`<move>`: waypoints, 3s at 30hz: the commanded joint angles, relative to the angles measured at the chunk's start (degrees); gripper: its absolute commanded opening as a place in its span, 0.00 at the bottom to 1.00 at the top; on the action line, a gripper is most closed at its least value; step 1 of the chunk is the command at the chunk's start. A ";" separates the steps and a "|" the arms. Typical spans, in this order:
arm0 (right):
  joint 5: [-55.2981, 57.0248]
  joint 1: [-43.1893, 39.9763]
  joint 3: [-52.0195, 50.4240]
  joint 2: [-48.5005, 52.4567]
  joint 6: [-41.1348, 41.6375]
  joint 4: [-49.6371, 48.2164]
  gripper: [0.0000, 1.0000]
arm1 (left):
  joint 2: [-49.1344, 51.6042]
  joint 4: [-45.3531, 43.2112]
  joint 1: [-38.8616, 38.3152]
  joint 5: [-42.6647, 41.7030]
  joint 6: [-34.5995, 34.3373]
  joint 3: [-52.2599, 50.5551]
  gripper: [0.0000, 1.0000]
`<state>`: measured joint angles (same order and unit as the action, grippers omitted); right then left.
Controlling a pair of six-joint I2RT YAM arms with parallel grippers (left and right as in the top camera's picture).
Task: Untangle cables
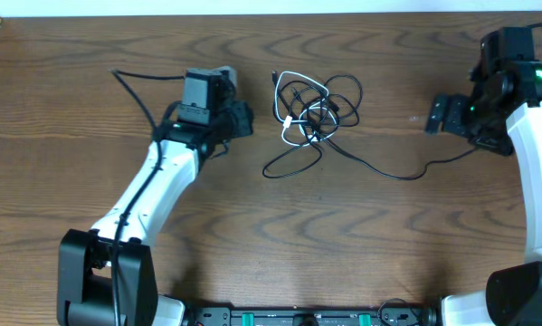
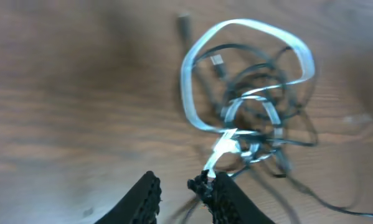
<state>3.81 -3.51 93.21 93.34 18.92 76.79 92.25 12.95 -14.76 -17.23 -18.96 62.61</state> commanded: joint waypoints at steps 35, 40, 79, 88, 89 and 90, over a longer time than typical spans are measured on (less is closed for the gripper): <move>6.97 -14.05 2.64 -0.31 -3.08 1.75 0.99 | 19.54 -25.29 -19.34 4.28 -15.85 1.01 0.45; 3.80 -14.05 2.62 -0.31 -3.32 0.76 0.99 | 19.54 -25.77 -19.93 7.72 -15.85 1.01 0.45; -26.80 -3.04 2.62 -0.31 -14.64 -4.66 0.91 | -7.13 -14.56 -20.17 6.21 -9.81 1.01 0.08; -40.17 4.94 2.62 -0.26 -20.96 -11.39 0.89 | -12.83 -7.85 -17.51 -8.63 -8.61 1.01 0.08; -40.46 5.75 2.62 -0.15 -20.92 -11.72 0.89 | -12.79 -7.82 -16.90 -11.72 -8.39 1.01 0.08; -40.65 6.56 2.62 0.00 -20.92 -11.91 0.89 | -12.72 -7.85 -16.28 -14.95 -7.67 1.01 0.07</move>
<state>-31.79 1.06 95.59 93.34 0.51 65.28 80.09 5.54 -32.58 -20.45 -29.06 62.72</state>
